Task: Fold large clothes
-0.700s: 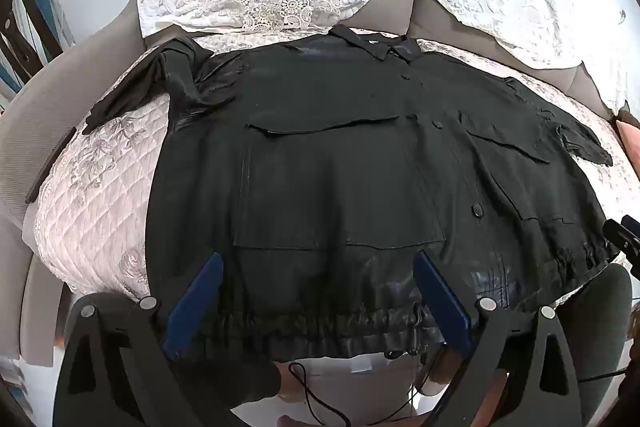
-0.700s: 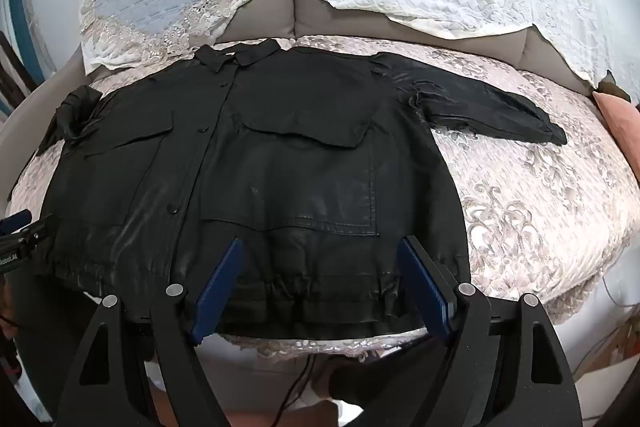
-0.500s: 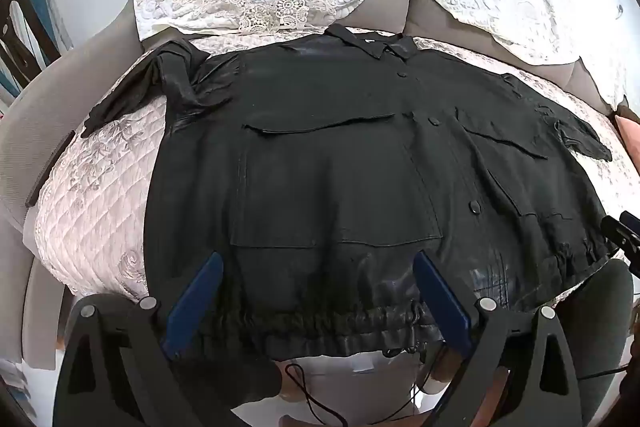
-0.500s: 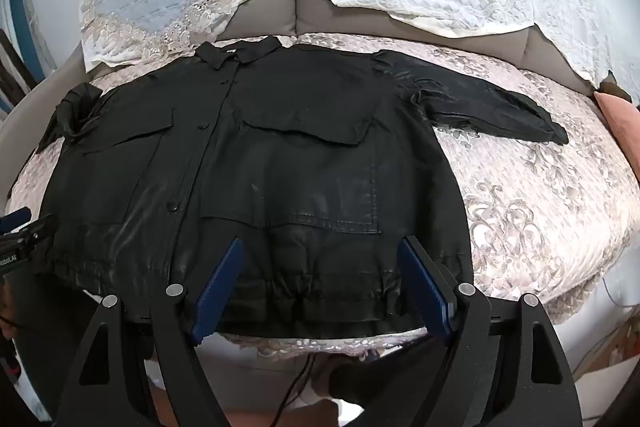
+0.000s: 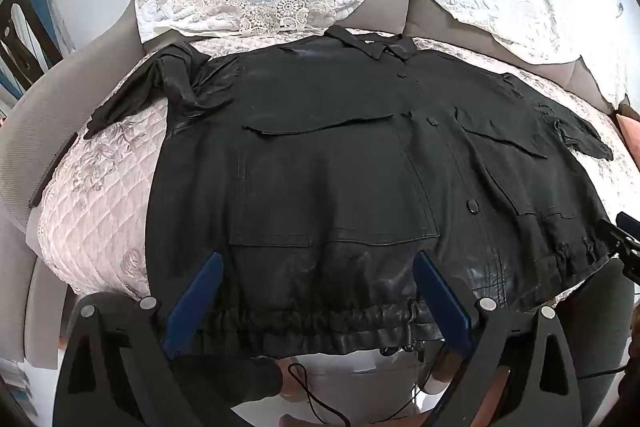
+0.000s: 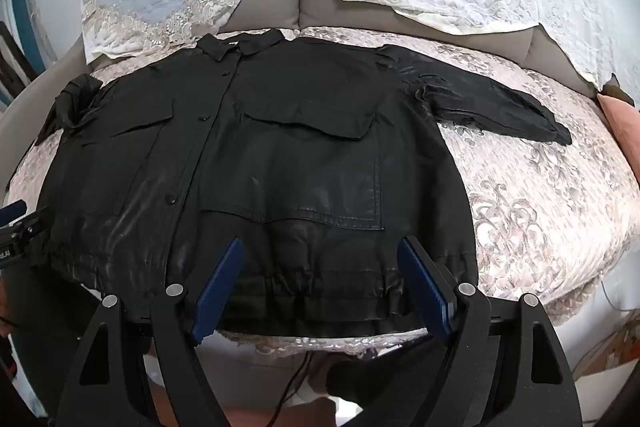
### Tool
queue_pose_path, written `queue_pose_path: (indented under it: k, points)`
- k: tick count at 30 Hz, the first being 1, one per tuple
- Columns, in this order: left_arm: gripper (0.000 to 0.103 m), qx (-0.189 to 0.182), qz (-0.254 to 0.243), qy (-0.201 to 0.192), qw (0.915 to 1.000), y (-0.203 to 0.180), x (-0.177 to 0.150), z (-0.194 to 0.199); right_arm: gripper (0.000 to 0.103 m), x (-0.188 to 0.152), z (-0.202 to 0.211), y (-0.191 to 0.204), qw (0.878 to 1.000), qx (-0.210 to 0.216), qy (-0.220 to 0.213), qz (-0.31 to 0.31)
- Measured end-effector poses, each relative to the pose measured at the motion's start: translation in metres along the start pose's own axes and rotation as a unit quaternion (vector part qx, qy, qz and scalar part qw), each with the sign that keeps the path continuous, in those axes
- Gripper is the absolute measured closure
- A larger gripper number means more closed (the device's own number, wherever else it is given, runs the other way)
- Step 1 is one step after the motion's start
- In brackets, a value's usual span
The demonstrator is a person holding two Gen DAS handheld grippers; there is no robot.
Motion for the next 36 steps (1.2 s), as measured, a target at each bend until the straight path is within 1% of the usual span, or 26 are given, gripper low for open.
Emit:
queue_pose_path:
  k: [36]
  points:
    - [0.006,0.005,0.0,0.009,0.9999,0.0019,-0.0041,-0.0074,0.023,0.0051,-0.0029,0.0054,1.0,-0.003,0.009,0.006]
Point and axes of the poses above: each gripper's, at about its wrist camera, not at the fingertips, and z roughly against the way its jaws point, y to its left, x to its top, the point moved 1 cm from there along -z, roughly the way its jaws point, and after that the axes turned 9 degrees about y, right-handed, at the moved point
